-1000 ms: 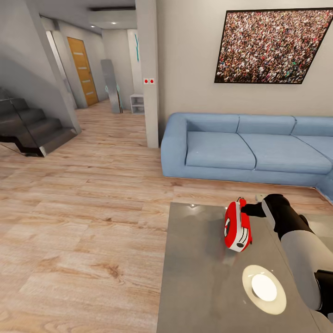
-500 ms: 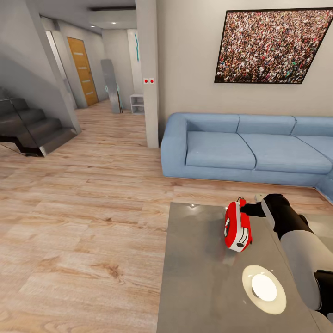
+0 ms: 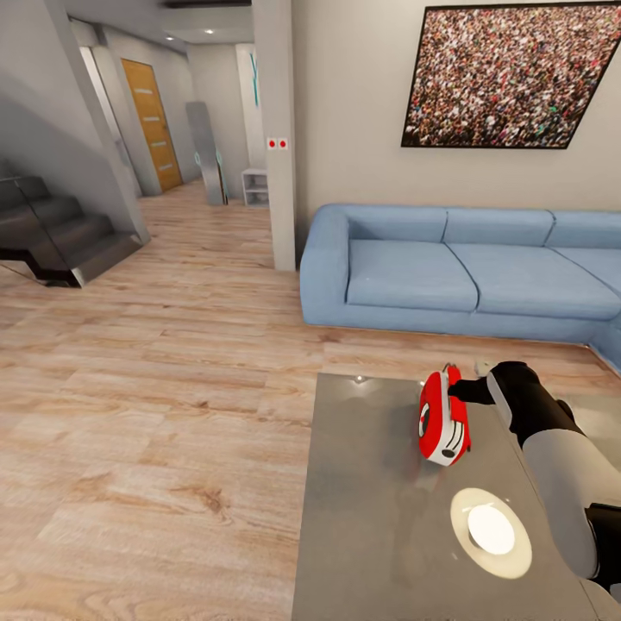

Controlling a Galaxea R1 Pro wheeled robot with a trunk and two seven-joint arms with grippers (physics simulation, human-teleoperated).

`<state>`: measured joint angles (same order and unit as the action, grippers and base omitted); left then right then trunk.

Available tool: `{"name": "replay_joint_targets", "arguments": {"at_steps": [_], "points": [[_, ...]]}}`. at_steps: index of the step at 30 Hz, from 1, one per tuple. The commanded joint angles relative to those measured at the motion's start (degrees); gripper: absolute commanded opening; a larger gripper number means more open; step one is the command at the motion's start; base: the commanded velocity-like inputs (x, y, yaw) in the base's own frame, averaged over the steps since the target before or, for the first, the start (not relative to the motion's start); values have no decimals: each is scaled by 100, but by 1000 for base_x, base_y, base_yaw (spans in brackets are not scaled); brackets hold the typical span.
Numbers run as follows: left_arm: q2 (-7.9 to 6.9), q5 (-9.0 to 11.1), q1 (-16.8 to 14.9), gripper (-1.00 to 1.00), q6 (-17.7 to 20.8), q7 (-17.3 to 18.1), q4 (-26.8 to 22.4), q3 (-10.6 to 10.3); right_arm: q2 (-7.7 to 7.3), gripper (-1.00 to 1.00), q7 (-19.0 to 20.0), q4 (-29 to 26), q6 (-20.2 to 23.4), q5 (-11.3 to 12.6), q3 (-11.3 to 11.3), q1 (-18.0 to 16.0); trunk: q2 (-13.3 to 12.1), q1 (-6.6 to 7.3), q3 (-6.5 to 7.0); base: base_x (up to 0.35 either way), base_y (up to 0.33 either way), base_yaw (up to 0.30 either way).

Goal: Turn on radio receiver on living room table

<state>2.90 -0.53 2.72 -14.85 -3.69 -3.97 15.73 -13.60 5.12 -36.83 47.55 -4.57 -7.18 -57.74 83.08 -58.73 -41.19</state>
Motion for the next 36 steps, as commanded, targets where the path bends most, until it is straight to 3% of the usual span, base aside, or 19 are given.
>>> {"name": "replay_joint_targets", "arguments": {"at_steps": [1,6,10,13,15,17,20,23,29,36], "points": [[0,0,0,100,0,0,-1,0,-1,100,-1,0,0,0,2,0,0,0,-9,0,0,0],[0,0,0,100,0,0,0,0,-2,100,6,0,0,0,2,0,0,0,-45,0,0,0],[0,0,0,100,0,0,-1,0,-26,100,6,358,-46,16,5,-85,0,0,-48,0,0,0],[0,-1,0,100,0,0,1,0,-41,100,0,1122,-429,11,6,-409,0,0,-48,0,0,0],[0,0,0,100,0,0,0,0,-45,100,-5,2031,-1111,-2,2,-768,0,0,-48,0,0,0],[0,0,0,100,0,0,-2,0,-45,100,-9,2617,-1472,-20,2,-1017,0,0,-48,0,0,0],[0,-2,0,100,0,0,0,0,-46,100,-5,3169,-1886,-34,5,-1269,0,0,-48,0,0,0],[0,0,0,100,0,0,0,0,-33,100,96,3191,-2160,-41,27,-1342,0,0,-48,0,0,0],[0,0,0,100,0,0,1,0,-27,100,445,2928,-2206,-55,71,-1365,0,0,-48,0,0,0],[0,-1,0,100,0,0,1,0,-28,100,446,2893,-2199,-61,84,-1365,0,0,-48,0,0,0]]}}
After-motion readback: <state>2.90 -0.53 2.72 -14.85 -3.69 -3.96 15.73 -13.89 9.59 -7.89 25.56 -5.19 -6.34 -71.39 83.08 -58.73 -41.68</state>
